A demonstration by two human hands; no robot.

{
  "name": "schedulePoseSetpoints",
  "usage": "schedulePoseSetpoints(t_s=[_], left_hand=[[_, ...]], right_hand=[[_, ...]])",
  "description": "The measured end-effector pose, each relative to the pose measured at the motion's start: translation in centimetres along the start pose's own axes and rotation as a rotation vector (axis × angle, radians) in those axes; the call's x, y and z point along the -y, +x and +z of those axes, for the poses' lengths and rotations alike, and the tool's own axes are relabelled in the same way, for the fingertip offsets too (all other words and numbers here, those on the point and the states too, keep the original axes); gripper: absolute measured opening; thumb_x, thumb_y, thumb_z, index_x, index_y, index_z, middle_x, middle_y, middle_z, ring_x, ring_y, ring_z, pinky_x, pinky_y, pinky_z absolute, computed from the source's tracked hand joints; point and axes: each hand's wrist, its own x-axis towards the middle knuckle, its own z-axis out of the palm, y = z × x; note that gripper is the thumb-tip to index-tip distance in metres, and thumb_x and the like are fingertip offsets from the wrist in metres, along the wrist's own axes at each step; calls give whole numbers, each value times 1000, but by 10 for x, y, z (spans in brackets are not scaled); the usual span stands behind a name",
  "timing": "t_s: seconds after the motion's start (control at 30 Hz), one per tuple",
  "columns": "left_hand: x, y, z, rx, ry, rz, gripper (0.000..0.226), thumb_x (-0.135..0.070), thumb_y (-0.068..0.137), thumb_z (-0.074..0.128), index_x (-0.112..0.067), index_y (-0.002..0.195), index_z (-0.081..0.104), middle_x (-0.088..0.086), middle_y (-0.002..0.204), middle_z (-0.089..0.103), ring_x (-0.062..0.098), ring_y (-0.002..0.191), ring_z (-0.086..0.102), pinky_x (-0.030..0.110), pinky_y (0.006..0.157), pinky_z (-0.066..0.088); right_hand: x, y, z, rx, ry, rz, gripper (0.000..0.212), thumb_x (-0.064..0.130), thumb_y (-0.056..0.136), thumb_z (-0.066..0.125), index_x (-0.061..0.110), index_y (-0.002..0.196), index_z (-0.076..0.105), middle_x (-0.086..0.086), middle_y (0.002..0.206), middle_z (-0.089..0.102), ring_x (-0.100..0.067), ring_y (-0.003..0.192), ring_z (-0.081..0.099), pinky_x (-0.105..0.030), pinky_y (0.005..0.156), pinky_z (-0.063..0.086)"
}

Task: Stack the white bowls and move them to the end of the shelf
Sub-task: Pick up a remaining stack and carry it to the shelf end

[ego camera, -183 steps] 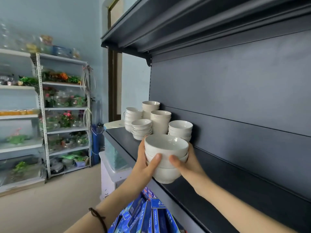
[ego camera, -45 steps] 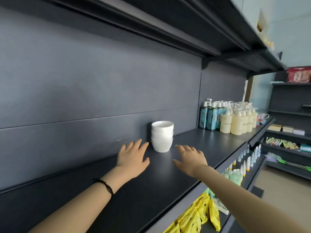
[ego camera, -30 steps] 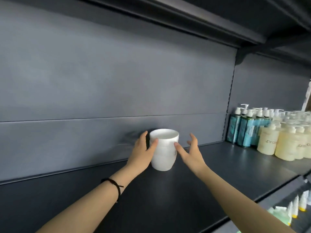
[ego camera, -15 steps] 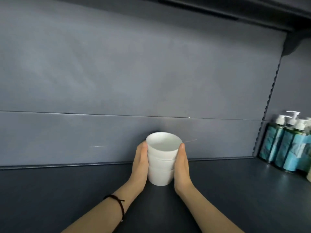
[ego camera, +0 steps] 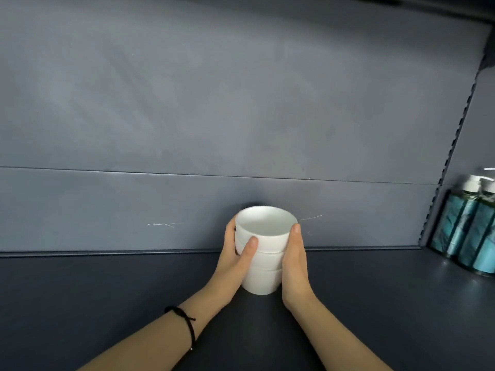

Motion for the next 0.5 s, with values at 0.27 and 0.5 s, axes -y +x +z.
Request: schedulePoseSetpoints(t_s=[0.27,0.5], left_hand=[[-14,-7,5,-25,17,-41,64,-50,82,56,-28,140,37,-8,130,60,-1,111,61,15,84,51],[-71,-23,-20,-75,24,22,64,-54,79,61,-33,136,39,-17,121,61,-8,101,63,12,75,52]], right_hand=[[9,-13,8,-119,59,-19,55,82,68,38,47,100,67,10,110,72,-14,107,67,-48,99,51],[48,-41,44,-80,122,-43,66,84,67,37,39,104,68,5,109,73,-19,104,69,-50,95,54]])
